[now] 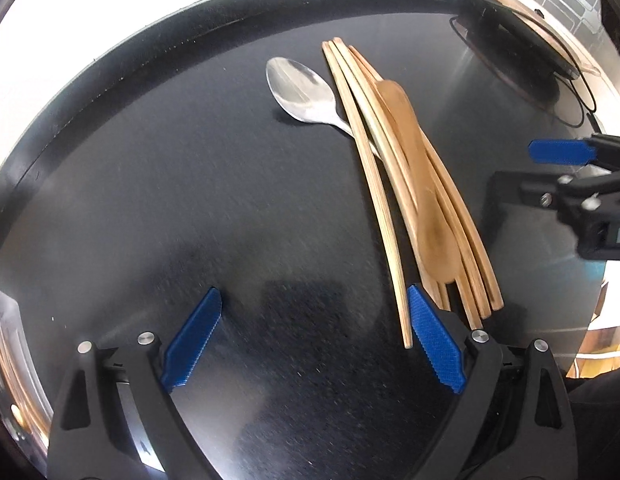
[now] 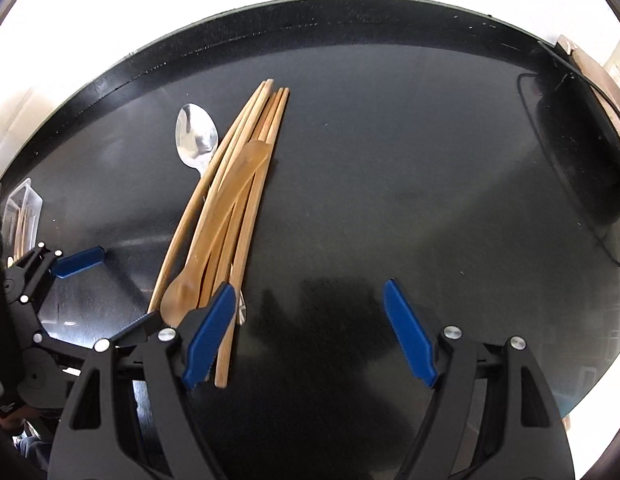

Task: Organize utensils
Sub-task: 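Grasp a chopstick with the right tool while the left tool grasps another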

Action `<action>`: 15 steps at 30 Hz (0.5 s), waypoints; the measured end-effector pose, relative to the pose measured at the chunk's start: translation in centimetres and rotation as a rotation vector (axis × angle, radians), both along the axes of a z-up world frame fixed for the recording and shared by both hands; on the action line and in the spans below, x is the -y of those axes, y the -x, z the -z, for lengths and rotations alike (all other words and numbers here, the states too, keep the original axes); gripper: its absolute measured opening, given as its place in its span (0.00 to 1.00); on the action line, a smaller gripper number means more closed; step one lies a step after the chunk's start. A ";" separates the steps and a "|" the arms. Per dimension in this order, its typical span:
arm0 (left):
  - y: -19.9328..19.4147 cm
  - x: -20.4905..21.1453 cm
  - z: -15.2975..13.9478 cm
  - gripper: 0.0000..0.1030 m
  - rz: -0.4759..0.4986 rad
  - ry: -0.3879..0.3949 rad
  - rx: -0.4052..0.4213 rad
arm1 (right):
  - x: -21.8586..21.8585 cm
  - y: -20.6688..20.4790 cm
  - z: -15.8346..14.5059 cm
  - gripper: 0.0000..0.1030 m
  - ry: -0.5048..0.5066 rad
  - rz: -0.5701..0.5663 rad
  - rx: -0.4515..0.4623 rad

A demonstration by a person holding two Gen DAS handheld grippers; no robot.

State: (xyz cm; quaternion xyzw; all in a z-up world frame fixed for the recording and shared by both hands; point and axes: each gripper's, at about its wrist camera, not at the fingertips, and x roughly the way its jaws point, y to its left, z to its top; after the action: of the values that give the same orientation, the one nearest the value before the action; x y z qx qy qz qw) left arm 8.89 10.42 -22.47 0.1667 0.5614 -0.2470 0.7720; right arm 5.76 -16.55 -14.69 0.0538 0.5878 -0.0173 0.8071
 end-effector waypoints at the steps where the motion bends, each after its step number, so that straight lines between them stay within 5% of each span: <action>1: -0.3 -0.2 0.0 0.89 0.002 0.001 0.002 | -0.2 -0.3 0.2 0.72 0.004 -0.003 -0.003; 15: -4.3 0.5 -0.3 0.89 0.044 0.040 0.035 | -0.5 -3.3 2.4 0.72 0.047 0.000 -0.033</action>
State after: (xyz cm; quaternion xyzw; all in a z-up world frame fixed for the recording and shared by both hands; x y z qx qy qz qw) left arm 13.21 9.95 -22.17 0.1679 0.5389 -0.2724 0.7792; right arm 9.03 -16.04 -17.12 0.0347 0.6002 -0.0320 0.7984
